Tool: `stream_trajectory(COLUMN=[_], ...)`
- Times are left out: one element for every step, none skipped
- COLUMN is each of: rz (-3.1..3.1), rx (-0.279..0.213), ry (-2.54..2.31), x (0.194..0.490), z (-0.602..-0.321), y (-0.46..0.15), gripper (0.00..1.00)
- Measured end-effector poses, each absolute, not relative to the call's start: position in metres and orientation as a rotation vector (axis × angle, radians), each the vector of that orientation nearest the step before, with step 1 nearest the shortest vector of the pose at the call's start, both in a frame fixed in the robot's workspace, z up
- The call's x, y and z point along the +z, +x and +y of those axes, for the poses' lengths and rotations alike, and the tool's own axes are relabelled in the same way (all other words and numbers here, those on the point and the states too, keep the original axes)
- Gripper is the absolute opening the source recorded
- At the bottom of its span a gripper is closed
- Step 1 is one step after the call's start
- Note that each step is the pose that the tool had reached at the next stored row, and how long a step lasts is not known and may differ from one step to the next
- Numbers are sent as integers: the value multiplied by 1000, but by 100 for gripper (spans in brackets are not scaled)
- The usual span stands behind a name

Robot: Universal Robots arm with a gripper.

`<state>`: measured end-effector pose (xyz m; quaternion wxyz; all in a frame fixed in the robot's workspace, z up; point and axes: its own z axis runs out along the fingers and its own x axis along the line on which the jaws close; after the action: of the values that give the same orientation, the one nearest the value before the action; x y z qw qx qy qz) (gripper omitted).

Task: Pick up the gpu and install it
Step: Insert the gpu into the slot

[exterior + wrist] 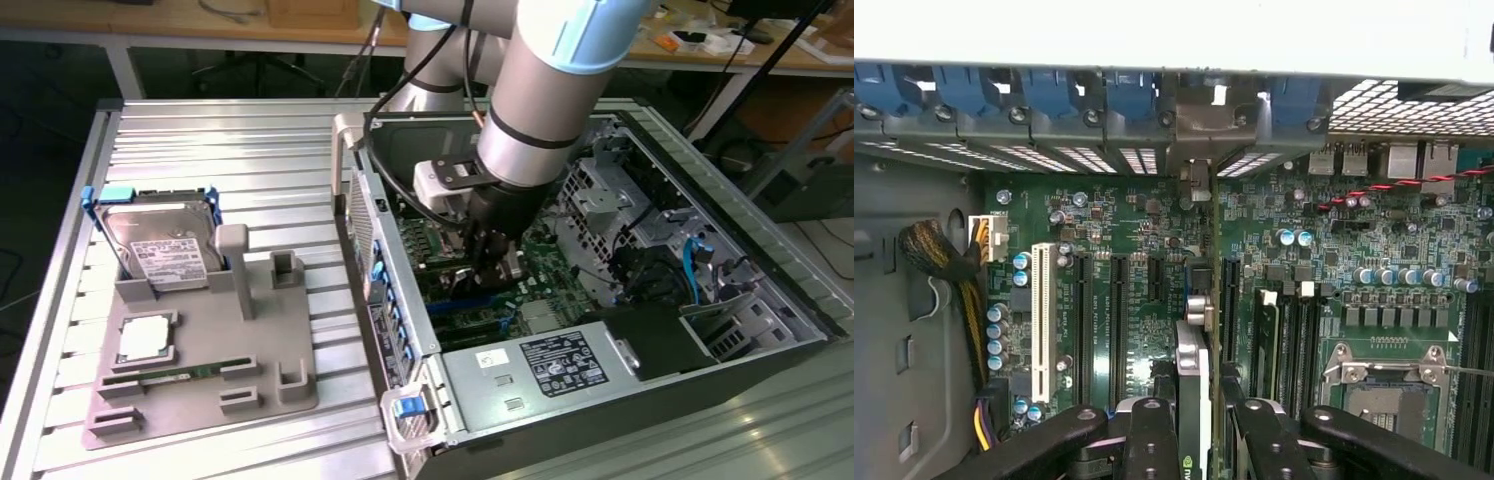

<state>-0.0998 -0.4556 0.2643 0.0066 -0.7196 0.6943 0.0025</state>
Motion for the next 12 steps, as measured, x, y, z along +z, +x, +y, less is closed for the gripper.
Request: stream_trajectory(rz=[2172,2172,2172,2172,2172,2173,2173,2173,2173,2173,2174,2174], rx=[8,8,8,8,9,9,9,9,10,10,11,12], ry=[-2251,-2251,-2251,-2251,-2251,-2251,-2251,-2251,-2251,-2252,-2252,-2252], x=[264,264,264,264,265,266,267,267,267,267,267,268], z=[-456,-456,-456,-456,-456,-456,-456,-456,-456,-456,-456,-456], y=[-100,-100,-100,-100,-100,-100,-100,-99,-99,-98,-97,-97], gripper=[27,27,27,27,27,27,27,27,27,27,27,27])
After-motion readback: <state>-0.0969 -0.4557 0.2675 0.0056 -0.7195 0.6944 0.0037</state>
